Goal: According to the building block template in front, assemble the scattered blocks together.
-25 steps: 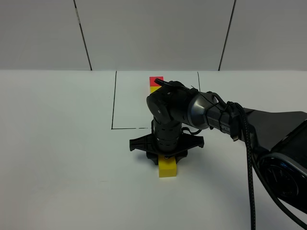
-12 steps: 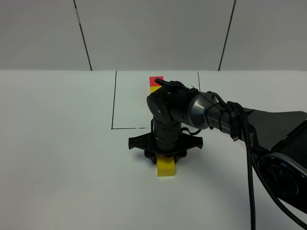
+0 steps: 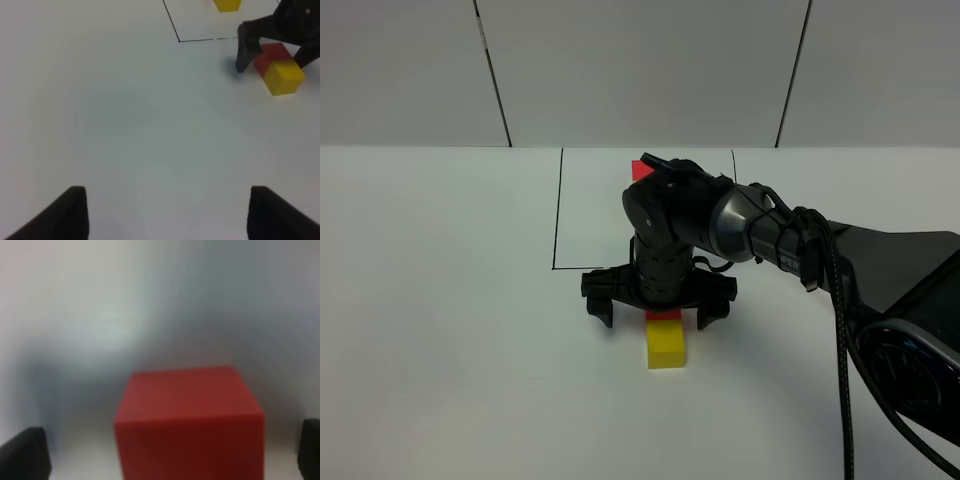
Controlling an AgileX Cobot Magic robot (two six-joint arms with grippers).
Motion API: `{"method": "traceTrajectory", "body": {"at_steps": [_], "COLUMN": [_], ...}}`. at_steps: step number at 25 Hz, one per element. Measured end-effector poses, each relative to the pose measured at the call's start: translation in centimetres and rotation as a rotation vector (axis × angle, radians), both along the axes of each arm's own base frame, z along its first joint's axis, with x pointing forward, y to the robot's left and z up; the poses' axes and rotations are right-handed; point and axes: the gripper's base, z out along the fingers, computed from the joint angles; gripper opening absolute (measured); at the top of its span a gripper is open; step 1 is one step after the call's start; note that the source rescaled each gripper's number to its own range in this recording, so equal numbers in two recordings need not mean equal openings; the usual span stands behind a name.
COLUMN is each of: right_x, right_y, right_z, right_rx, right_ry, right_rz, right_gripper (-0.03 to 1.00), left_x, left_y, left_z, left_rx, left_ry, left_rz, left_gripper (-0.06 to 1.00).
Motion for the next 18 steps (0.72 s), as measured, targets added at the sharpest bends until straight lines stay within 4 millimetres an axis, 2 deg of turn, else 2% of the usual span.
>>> {"method": "traceTrajectory", "body": {"at_steps": [5,8,12,16,18], "right_x": [1.2,1.9,4.3,6.9,7.9], "right_y": [1.1,0.6,-3.5,-9.4,-13.0], "right_z": [4.2,6.9,9.2,11.2,12.3], "right_rx": [0.062,0.104,0.110,0.089,0.075], "right_ry": [-0.082,-0.139,-0.192,-0.243,-0.264], "right_rz": [0.009,0.002,-0.069,-0.156,-0.209], "right_gripper": [1.00,1.00,1.00,1.00,1.00], "left_x": [0.0,0.0,0.0,0.0,0.0], "left_y": [0.0,0.0,0.0,0.0,0.0], "left_z": [0.0,0.0,0.0,0.0,0.0], "left_rx": [0.000,0.000,0.000,0.000,0.000], "left_ry": [0.000,0.000,0.000,0.000,0.000], "left_rz": [0.000,0.000,0.000,0.000,0.000], "left_gripper": [0.43,0.43,0.43,0.43,0.43]}}
